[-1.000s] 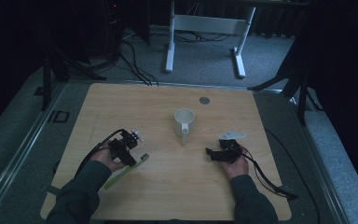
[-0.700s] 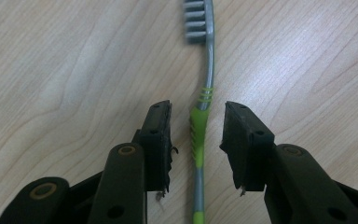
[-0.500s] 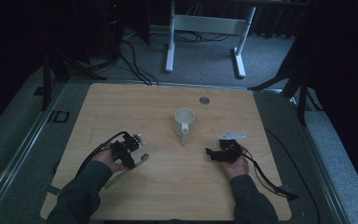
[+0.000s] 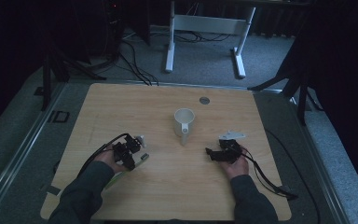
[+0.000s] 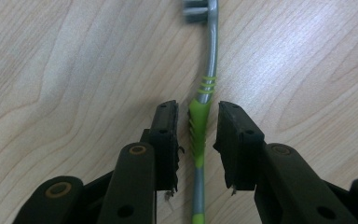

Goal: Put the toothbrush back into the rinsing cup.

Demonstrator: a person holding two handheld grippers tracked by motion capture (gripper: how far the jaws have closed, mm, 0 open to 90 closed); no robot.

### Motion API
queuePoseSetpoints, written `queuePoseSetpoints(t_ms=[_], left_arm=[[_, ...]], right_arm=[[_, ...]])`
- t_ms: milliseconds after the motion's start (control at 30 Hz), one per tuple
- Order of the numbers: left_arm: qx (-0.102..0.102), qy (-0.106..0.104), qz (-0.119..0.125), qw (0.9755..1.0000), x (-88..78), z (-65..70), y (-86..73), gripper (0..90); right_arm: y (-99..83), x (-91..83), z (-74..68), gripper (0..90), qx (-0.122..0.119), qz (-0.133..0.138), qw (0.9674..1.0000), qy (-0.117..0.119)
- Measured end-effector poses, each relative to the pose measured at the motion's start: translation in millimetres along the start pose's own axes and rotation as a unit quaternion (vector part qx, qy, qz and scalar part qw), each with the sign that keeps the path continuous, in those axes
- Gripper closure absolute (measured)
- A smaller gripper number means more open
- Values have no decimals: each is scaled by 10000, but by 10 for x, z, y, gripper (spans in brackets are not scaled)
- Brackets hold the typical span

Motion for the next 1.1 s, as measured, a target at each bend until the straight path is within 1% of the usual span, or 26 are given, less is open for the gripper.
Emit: queuePoseSetpoints(t_ms=[133,333,433,467,767,833,933,1100], left_arm=[[14,-4,-40,10000,30,-2,3,702],[33,6,-100,9999,68,3,-1,755],[58,22,-201,9998,93,7,-14,778],[58,23,-193,9998,92,8,-12,785],[138,38,-244,9996,88,17,-15,807],[118,57,-263,9996,87,11,-20,809],[138,-19,-148,9998,53,12,-10,810],[45,-17,169,9998,-57,-9,5,810]], right_arm=[[0,0,-1,236,-4,0,10000,6],[0,0,-2,236,-2,-2,10000,8],[-1,0,-3,236,0,-4,10000,9],[0,0,-3,236,-1,-1,10000,9],[0,1,-5,235,-3,-1,10000,11],[0,1,-5,236,-4,-2,10000,12],[1,1,-5,235,-1,0,10000,11],[0,1,-5,236,-3,-2,10000,12]])
Point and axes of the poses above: each handheld gripper's, and its own axes: x roughly forward along the jaws, y roughly out of its top, z roughly to its right, the point moved 9 cm from there along x, roughly forward along the jaws, and after that the axes turned 7 degrees about x, right-handed, at the moved point
